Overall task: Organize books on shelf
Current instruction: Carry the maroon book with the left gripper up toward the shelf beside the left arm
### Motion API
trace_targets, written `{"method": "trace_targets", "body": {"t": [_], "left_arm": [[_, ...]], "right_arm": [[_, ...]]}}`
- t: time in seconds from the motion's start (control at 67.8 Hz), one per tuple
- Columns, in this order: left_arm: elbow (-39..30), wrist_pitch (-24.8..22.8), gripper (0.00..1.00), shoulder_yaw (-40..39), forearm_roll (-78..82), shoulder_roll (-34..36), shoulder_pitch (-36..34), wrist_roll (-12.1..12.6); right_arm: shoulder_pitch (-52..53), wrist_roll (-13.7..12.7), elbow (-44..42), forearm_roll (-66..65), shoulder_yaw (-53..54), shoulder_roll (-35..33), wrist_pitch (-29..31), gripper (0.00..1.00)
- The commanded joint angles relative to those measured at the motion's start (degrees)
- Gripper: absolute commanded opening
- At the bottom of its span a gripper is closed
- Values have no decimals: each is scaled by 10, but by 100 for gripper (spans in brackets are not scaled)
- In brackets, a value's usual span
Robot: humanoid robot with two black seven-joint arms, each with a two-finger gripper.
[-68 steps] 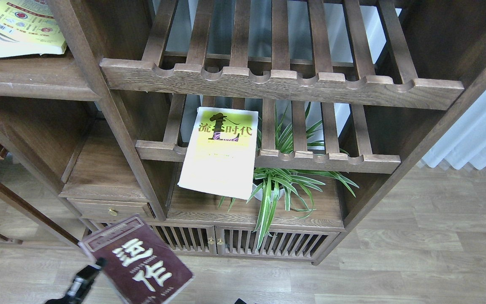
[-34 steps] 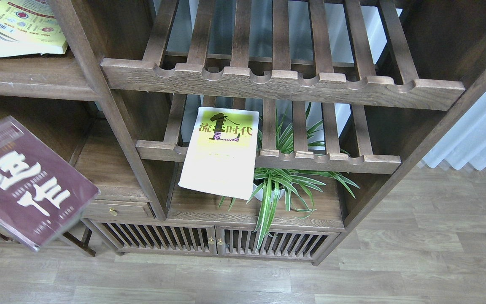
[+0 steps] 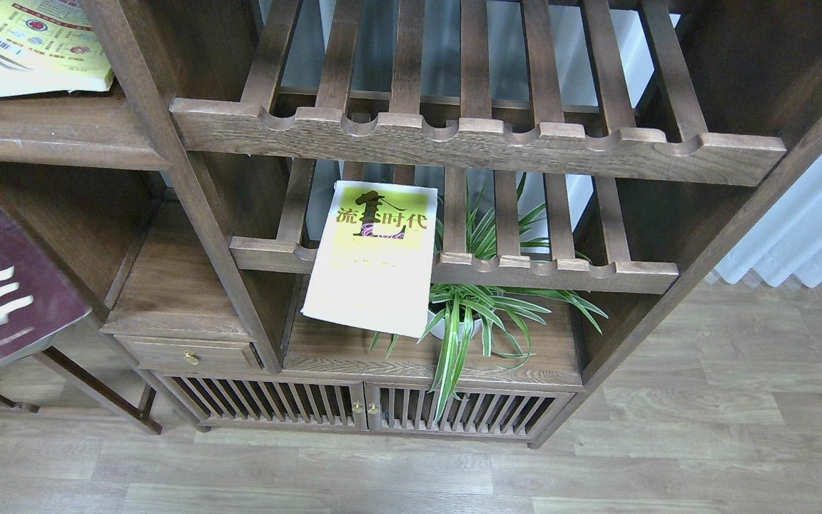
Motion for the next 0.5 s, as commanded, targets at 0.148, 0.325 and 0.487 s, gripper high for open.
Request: {"method": "trace_targets", "body": {"t": [0.148, 0.325, 0.487], "left_arm": [[-2, 0, 7, -46, 2, 35, -31, 13], [-2, 0, 7, -48, 2, 39, -131, 68], [-2, 0, 7, -25, 4, 42, -175, 70]], "right_arm": [[1, 0, -4, 0, 1, 0, 0, 98], [2, 0, -8, 0, 0, 1, 0, 98], [1, 0, -8, 0, 0, 1, 0, 98]]}}
